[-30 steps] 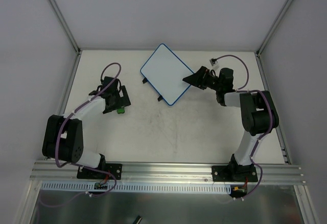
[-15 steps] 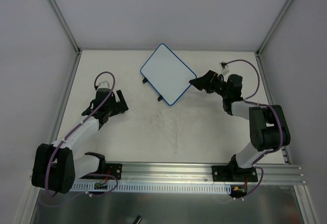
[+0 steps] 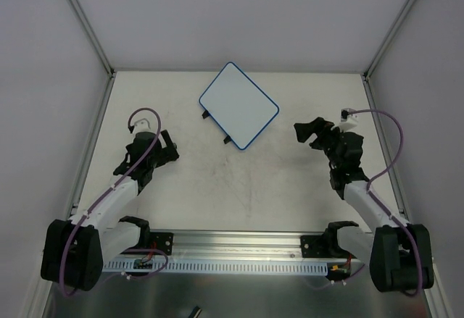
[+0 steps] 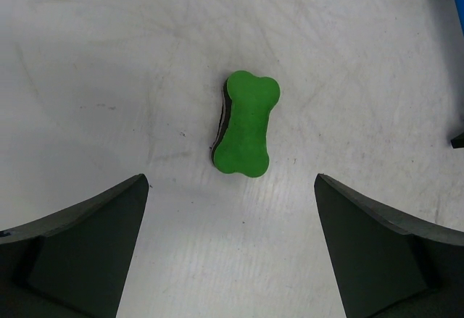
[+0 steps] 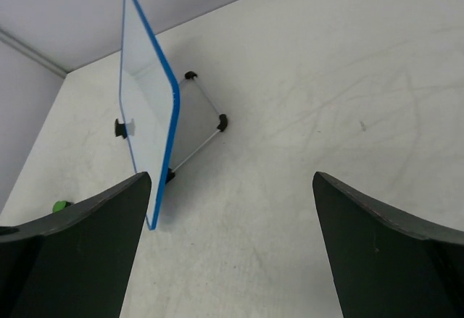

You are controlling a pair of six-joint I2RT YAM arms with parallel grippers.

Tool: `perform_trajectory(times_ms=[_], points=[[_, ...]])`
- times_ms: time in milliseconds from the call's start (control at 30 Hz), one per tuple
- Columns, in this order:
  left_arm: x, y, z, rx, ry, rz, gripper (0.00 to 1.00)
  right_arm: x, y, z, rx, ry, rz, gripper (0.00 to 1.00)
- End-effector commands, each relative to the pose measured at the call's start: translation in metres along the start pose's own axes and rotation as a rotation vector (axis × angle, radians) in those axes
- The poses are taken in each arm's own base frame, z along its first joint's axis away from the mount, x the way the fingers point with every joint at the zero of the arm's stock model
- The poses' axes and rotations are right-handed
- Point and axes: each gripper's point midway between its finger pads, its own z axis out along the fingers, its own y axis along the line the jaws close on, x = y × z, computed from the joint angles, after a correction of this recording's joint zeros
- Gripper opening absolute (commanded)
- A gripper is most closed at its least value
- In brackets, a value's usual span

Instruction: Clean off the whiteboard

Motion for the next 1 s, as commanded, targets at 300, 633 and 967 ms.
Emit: perform_trajectory(times_ms=[300,633,967], points=[[-0.066,-0.024,-0.024,0.08,-0.213,0.078,0.99,-0.025,-0.035,-0.039,0.259,0.012,-0.218,0.99],[-0.027,-0.009,-0.042,0.151,-0.221,0.049,0.99,0.0,-0.035,-0.07,0.264,0.044,-0.162,0.99],[-0.022,-0.001,-0.047,0.156,-0.277,0.01,0.99,0.004,-0.038,-0.083,0.27,-0.002,-0.161,0.99]])
